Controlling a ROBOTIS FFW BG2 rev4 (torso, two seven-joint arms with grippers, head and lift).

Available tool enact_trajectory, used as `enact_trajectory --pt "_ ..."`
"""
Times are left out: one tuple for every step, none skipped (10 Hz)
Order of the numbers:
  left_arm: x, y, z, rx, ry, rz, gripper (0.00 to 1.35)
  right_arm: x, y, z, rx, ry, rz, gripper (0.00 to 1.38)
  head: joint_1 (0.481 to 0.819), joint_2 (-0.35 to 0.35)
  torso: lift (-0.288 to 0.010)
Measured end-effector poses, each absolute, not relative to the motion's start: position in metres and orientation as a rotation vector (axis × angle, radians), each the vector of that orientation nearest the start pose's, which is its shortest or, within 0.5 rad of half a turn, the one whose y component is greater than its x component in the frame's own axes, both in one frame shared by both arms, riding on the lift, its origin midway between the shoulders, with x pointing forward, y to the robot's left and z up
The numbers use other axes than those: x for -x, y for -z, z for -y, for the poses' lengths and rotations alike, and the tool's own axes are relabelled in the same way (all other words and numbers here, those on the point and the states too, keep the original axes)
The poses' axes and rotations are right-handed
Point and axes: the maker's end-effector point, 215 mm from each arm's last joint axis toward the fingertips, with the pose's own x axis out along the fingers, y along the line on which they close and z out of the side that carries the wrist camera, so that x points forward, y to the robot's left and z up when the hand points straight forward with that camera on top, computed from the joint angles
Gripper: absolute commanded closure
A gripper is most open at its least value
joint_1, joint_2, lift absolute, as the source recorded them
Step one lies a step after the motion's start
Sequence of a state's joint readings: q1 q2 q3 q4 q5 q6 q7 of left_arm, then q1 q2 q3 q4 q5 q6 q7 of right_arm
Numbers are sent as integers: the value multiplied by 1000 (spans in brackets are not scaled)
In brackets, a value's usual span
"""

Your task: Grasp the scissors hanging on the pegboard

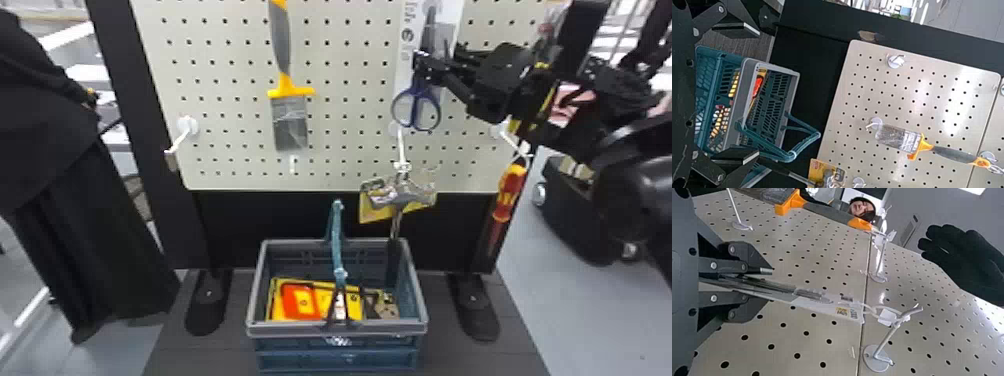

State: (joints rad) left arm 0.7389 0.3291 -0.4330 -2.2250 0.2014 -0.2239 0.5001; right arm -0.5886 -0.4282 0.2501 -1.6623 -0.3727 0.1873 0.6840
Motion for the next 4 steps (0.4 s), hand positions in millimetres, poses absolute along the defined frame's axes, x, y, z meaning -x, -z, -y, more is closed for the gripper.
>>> enact_trajectory --pt "-334 320 -137 271 -5 -58 231 -620 41 98 271 -904 324 1286 549 0 -100" --pt "-334 320 -137 271 -4 -58 231 -620 41 98 270 -905 323 1286 549 0 -100" --pt "-334 320 -137 270 -4 -58 231 -620 42 98 268 -905 322 1286 549 0 -100" --pt "-334 320 -137 271 -4 -58 231 -620 42 98 266 -906 321 1286 549 0 -100"
